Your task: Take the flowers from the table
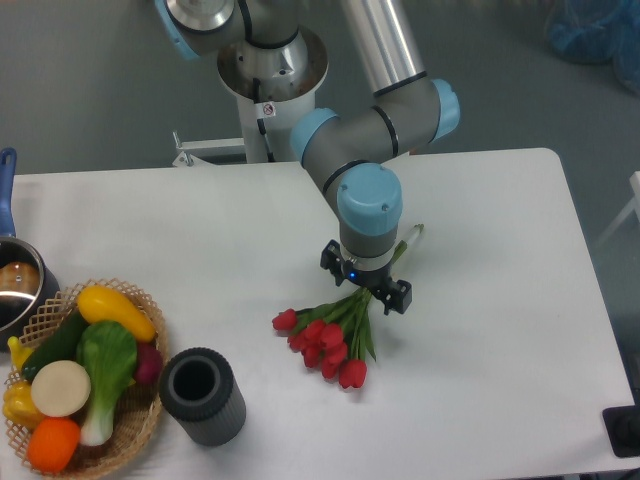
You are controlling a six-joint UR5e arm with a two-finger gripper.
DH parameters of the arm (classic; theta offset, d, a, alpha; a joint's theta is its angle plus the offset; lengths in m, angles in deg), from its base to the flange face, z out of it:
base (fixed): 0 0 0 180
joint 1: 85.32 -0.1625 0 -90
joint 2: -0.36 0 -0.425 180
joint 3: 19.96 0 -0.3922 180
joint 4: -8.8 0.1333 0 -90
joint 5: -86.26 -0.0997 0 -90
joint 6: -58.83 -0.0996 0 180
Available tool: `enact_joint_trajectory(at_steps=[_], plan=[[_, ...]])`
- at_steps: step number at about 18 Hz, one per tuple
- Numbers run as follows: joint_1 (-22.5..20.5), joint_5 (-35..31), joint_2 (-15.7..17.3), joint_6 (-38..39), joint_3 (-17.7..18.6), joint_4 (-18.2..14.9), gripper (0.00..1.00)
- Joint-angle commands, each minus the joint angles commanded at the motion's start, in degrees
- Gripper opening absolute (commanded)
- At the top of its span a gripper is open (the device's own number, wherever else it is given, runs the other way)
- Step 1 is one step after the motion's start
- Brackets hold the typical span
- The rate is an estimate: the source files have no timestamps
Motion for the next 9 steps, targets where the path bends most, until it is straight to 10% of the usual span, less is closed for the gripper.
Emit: enact_joint_trajectory(at_steps=[3,6,9], plan=[[0.17,0.09,-0.97,-0.17,-0.7,0.53,0.94],[0.61,0.01,-1.5,0.17,-0.53,0.45,0.31],[0.62,-0.08,-1.06,3.06,-0.7,0.36,0.06]])
